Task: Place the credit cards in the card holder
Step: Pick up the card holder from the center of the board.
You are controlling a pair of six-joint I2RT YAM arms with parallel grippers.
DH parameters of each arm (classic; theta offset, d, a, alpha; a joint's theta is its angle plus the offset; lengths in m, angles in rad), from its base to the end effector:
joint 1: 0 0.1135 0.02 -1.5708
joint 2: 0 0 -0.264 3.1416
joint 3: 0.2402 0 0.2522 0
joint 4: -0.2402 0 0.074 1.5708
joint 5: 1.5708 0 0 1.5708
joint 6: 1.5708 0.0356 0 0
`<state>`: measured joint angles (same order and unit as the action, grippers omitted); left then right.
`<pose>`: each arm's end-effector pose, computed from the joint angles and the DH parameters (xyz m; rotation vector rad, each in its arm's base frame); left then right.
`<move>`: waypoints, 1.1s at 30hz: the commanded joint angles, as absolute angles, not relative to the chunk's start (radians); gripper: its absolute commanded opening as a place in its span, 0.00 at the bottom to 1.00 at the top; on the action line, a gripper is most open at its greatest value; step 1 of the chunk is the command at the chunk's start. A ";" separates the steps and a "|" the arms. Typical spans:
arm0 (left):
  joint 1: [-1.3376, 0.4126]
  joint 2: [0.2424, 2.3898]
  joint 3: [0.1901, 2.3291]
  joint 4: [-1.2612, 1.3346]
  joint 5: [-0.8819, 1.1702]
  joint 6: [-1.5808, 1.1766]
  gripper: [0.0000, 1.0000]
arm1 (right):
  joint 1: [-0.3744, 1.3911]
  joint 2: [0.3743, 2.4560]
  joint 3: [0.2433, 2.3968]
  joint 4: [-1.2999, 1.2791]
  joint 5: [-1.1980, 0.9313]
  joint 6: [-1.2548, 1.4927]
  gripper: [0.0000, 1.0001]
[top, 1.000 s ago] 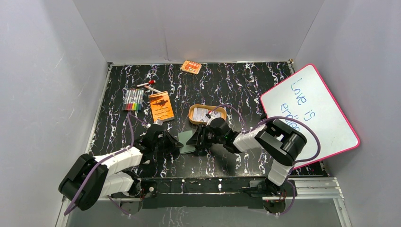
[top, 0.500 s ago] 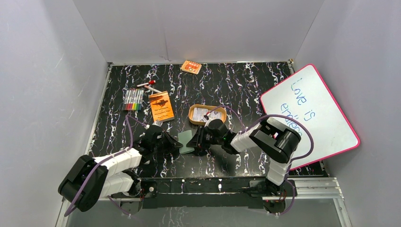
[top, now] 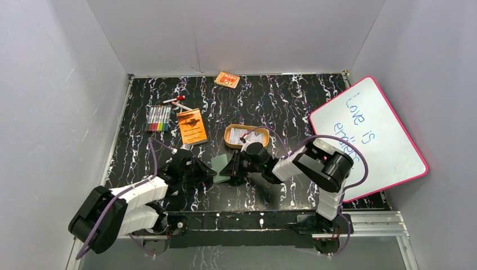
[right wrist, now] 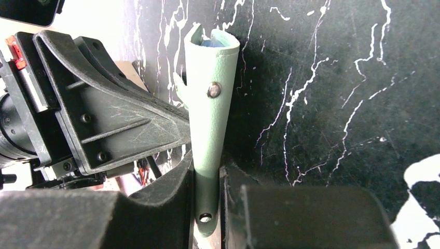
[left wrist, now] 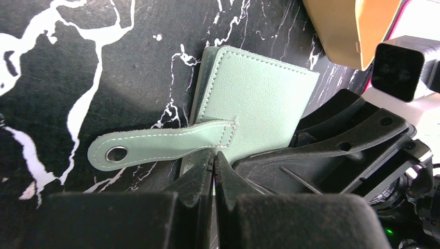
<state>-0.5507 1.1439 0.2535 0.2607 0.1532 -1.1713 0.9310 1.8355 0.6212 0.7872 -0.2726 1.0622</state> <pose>0.1673 -0.1091 0.1368 -0.6513 2.3416 -1.0585 0.1889 0.2699 0.1148 -0.0526 2.3432 1.4355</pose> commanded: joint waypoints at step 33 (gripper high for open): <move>-0.531 0.906 1.357 -0.508 -0.111 -0.922 0.90 | 1.083 1.233 1.036 0.536 0.706 -1.128 0.00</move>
